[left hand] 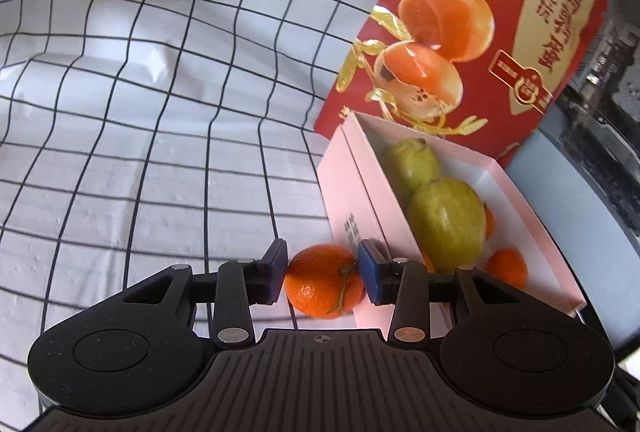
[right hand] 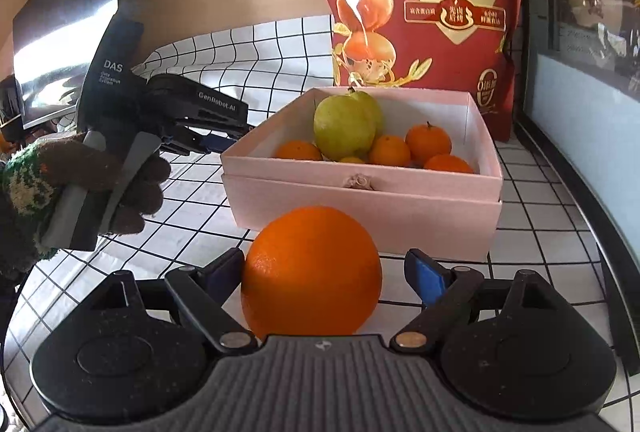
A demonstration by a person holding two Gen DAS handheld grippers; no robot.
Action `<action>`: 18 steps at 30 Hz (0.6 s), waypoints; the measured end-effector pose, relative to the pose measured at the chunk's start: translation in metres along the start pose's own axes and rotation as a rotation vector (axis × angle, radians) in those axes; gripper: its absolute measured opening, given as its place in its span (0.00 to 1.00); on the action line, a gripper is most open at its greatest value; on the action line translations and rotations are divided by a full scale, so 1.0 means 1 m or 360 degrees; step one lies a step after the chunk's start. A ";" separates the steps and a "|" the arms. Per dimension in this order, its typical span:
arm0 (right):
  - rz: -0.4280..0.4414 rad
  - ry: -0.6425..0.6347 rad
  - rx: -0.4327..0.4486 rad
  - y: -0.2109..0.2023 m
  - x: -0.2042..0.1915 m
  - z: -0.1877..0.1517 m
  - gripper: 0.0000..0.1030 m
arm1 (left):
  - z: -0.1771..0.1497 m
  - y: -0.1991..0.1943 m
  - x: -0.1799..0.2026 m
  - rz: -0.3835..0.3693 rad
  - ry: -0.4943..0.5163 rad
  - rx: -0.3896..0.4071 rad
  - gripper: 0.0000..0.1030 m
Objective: Organize fruits
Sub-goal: 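Grasp a small tangerine on the cloth with the left gripper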
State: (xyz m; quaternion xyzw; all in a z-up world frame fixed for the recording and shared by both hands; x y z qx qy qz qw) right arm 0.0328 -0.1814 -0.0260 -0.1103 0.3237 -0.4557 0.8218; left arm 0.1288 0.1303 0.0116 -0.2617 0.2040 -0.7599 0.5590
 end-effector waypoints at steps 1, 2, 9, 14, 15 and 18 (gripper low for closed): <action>-0.0003 -0.0009 0.0007 0.000 -0.001 0.000 0.85 | -0.003 -0.005 -0.001 -0.0017 0.0011 0.0002 0.44; -0.0006 -0.0017 0.0011 0.000 -0.001 -0.001 0.85 | -0.006 -0.011 0.000 -0.0040 0.0023 -0.0002 0.44; -0.0010 -0.0027 0.0016 -0.001 -0.003 -0.001 0.85 | -0.038 -0.076 0.003 0.0063 0.0256 0.0006 0.42; -0.0027 -0.0040 0.0013 0.001 -0.006 -0.002 0.85 | -0.040 -0.085 -0.005 -0.0060 0.0123 0.0119 0.44; -0.0035 -0.0045 0.0024 0.000 -0.006 -0.002 0.85 | -0.040 -0.082 -0.003 -0.0052 0.0138 0.0120 0.43; -0.0053 -0.0059 0.0063 -0.002 -0.007 -0.004 0.86 | -0.041 -0.078 0.009 0.0024 0.0250 0.0144 0.43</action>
Point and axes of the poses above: each gripper's, at about its wrist camera, not at the fingertips, and y roughly the way its jaws point, x to its right, z to its top, the point moved 1 cm from there along y, roughly the way its jaws point, and after that the axes turned 15 degrees about y, right-handed, at the moved point
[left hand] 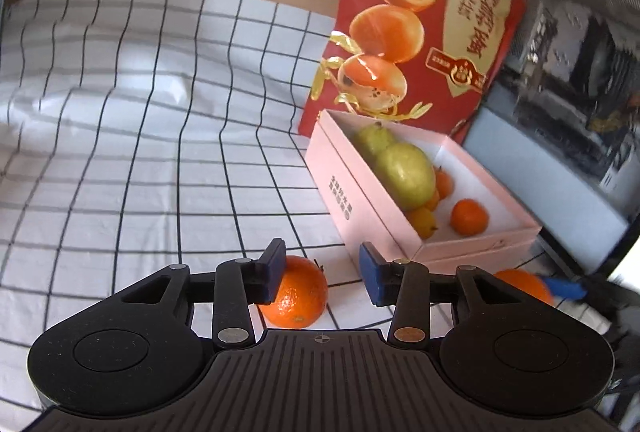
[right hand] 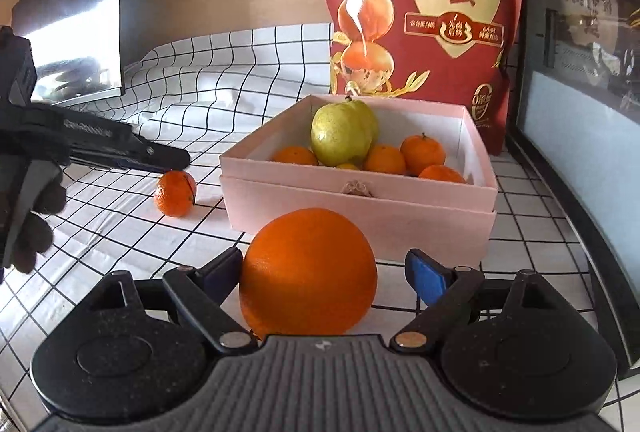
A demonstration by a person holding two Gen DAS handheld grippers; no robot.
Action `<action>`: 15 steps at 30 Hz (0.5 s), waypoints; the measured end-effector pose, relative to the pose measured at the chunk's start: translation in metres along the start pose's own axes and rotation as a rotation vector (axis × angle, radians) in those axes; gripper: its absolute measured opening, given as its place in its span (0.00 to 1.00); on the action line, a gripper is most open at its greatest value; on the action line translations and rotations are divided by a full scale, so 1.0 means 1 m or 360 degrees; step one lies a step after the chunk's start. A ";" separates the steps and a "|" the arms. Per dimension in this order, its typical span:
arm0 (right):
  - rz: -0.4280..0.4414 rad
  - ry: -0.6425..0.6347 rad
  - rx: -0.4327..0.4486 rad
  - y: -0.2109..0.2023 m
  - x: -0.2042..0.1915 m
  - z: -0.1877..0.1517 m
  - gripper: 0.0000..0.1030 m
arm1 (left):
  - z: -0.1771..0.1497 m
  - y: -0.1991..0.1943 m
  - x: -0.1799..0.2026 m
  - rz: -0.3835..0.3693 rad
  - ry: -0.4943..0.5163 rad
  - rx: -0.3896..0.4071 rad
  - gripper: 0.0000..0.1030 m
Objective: Organize fruits
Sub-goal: 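Grasp a small tangerine on the cloth with the left gripper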
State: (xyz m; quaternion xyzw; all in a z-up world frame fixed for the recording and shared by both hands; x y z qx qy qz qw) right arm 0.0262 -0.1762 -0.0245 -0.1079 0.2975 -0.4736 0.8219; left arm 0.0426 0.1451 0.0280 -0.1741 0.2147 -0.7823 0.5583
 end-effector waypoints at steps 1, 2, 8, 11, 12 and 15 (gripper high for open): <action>-0.0003 -0.0003 0.0009 -0.001 0.000 0.000 0.86 | 0.000 -0.001 0.003 0.0025 0.0036 -0.0005 0.43; -0.0003 -0.0002 0.0014 -0.001 0.000 0.000 0.86 | -0.001 -0.002 0.007 0.0054 0.0071 -0.0013 0.43; 0.0019 0.0013 -0.0001 -0.001 0.002 0.001 0.86 | -0.008 -0.003 0.018 0.0322 0.0257 -0.0136 0.45; 0.0015 0.0013 0.0007 -0.002 0.002 0.001 0.86 | -0.013 -0.003 0.011 0.0358 0.0214 -0.0175 0.47; 0.0013 0.0012 0.0011 -0.002 0.002 0.001 0.86 | -0.014 -0.004 0.008 0.0345 0.0183 -0.0176 0.47; 0.0007 0.0009 0.0017 -0.002 0.002 0.000 0.86 | -0.017 -0.004 -0.001 0.0328 0.0121 -0.0186 0.48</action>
Point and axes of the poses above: each gripper's, at about its wrist camera, not at the fingertips, and y roughly the way its jaws point, x to its right, z to its top, the point moved 1 cm from there along y, roughly the way its jaws point, and after that the axes turned 15 degrees about y, right-handed, at the moved point
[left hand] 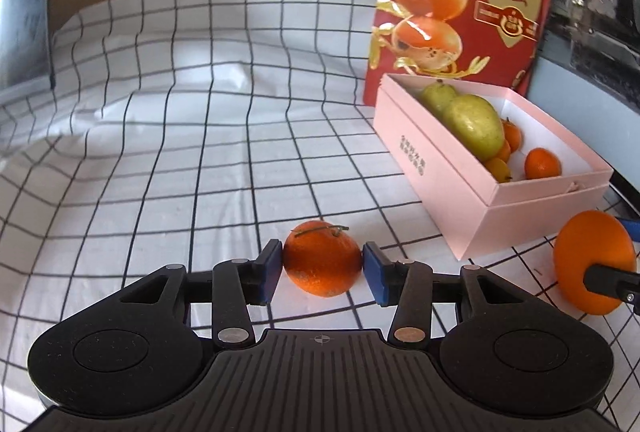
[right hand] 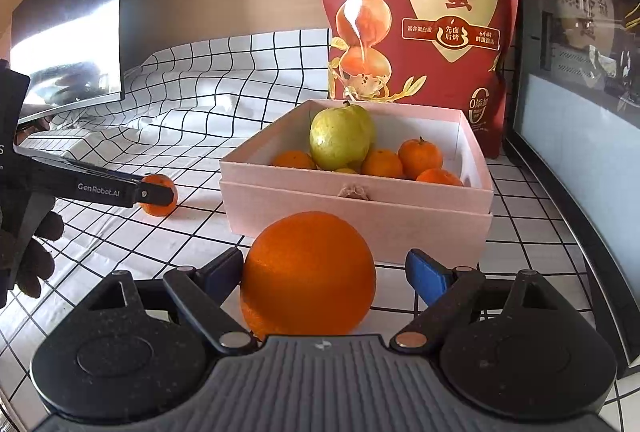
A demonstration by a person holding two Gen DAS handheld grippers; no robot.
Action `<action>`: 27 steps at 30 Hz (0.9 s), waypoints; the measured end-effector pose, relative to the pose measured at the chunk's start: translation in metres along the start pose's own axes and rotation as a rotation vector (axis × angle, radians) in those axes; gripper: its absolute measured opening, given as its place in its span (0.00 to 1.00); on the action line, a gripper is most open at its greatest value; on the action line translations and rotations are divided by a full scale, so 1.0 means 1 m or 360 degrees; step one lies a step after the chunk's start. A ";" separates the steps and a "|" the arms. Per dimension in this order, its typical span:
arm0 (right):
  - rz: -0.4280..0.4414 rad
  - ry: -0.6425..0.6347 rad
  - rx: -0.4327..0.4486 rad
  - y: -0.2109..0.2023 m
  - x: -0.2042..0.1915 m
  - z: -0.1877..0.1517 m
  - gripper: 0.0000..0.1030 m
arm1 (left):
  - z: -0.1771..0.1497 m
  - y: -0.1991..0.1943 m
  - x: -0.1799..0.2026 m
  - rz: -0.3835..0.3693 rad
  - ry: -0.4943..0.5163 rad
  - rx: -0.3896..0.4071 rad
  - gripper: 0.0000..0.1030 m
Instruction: Organize fruits
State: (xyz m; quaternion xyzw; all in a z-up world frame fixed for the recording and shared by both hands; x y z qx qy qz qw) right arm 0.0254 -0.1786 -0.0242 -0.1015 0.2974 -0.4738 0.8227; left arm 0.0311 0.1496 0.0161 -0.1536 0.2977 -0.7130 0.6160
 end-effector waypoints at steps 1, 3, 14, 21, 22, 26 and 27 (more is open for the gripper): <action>0.0000 -0.0002 -0.0001 0.000 0.000 0.000 0.86 | -0.002 0.002 -0.002 -0.0003 -0.0016 -0.0009 0.49; 0.0000 -0.0003 -0.0005 0.000 -0.001 0.000 0.87 | -0.005 0.005 -0.007 -0.0013 -0.0052 -0.0015 0.49; 0.0005 0.0006 -0.0010 0.001 0.001 0.000 0.87 | -0.017 -0.007 -0.002 -0.0214 -0.0250 0.0061 0.48; -0.0001 -0.0009 -0.0005 0.001 -0.001 -0.001 0.87 | -0.029 -0.026 0.060 -0.0508 -0.0215 0.0137 0.48; 0.0000 -0.0010 -0.0007 0.001 -0.001 -0.002 0.87 | -0.030 -0.027 0.069 -0.0514 -0.0198 0.0139 0.48; -0.0002 -0.0009 -0.0006 0.001 -0.002 -0.002 0.87 | -0.034 -0.031 0.085 -0.0369 -0.0152 0.0162 0.48; -0.0002 -0.0009 -0.0007 0.001 -0.002 -0.002 0.87 | -0.035 -0.032 0.082 -0.0336 -0.0177 0.0166 0.48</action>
Point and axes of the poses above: each gripper's, at about its wrist camera, not at the fingertips, and y roughly the way its jaws point, x to its right, z to its top, the point moved 1 cm from there along y, roughly the way its jaws point, and after that the axes turned 15 degrees about y, right-handed, at the moved point
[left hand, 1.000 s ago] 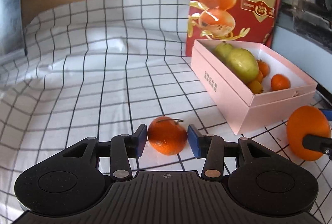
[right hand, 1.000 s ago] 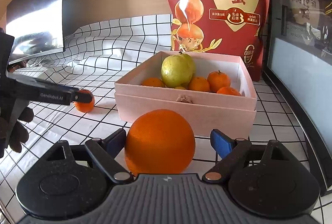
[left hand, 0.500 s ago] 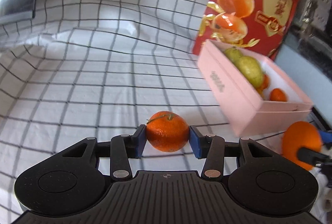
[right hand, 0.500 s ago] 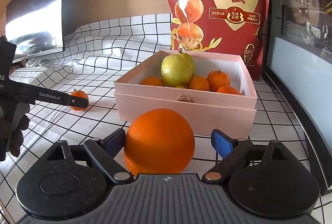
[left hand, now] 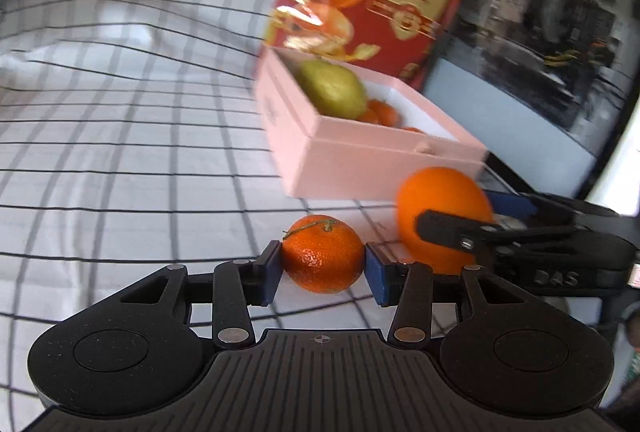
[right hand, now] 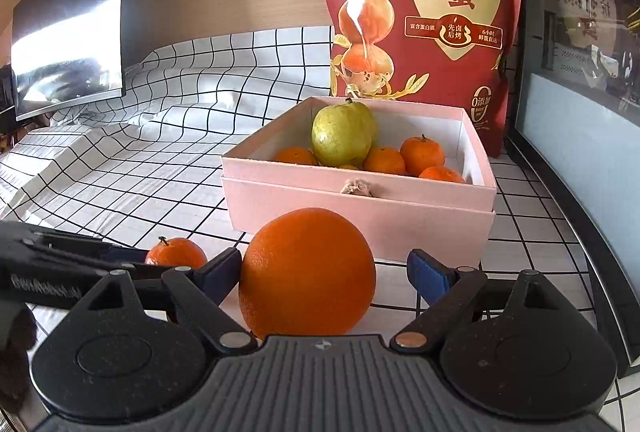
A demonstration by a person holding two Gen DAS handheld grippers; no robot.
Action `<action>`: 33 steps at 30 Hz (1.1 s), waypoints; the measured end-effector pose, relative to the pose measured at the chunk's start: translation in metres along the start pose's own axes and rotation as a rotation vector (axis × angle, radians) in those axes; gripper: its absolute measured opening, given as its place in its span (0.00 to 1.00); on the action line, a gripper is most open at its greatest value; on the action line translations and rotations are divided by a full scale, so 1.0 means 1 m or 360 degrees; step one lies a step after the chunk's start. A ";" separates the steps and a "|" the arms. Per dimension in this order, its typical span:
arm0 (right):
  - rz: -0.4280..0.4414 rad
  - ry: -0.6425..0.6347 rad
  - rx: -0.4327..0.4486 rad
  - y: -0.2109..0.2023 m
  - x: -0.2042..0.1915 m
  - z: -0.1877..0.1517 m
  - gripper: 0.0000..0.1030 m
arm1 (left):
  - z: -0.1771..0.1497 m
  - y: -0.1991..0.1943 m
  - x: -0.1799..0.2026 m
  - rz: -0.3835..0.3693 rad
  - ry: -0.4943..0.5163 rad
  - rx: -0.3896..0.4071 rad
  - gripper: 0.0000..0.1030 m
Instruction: Organize fruits
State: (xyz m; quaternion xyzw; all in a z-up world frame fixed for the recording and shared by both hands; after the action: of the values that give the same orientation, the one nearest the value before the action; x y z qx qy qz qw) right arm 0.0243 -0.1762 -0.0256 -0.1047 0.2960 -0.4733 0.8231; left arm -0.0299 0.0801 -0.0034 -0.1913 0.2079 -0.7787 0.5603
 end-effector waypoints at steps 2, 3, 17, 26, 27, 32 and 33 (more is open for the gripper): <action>-0.0001 0.0000 0.0001 0.000 0.000 0.000 0.87 | -0.001 -0.002 -0.009 0.0044 -0.0067 0.0028 0.48; -0.0002 0.0001 0.0001 0.000 0.000 0.000 0.87 | -0.002 -0.002 -0.014 0.0054 -0.0114 0.0022 0.48; -0.0036 0.0025 -0.0323 0.029 0.000 0.000 0.94 | -0.001 -0.001 -0.018 0.0067 -0.0119 0.0023 0.48; -0.0100 -0.0083 -0.0378 0.030 -0.008 -0.006 1.00 | 0.001 0.000 -0.018 0.0076 -0.0081 -0.0003 0.48; -0.0095 -0.0085 -0.0384 0.029 -0.007 -0.006 1.00 | 0.001 0.000 -0.019 0.0072 -0.0089 0.0000 0.48; -0.0087 -0.0103 -0.0386 0.023 -0.008 -0.008 1.00 | 0.000 -0.002 -0.017 0.0083 -0.0075 0.0003 0.48; -0.0068 -0.0113 -0.0392 0.023 -0.007 -0.008 1.00 | 0.000 -0.003 -0.017 0.0087 -0.0072 0.0004 0.48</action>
State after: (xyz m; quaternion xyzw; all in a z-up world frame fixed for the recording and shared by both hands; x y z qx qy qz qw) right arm 0.0331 -0.1571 -0.0393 -0.2280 0.3203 -0.4469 0.8036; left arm -0.0271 0.0970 -0.0033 -0.2022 0.1993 -0.7588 0.5861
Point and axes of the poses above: each gripper's, at about its wrist camera, not at the fingertips, and y roughly the way its jaws point, x to its right, z to its top, the point moved 1 cm from there along y, roughly the way its jaws point, and after that the axes turned 15 degrees about y, right-handed, at the moved point
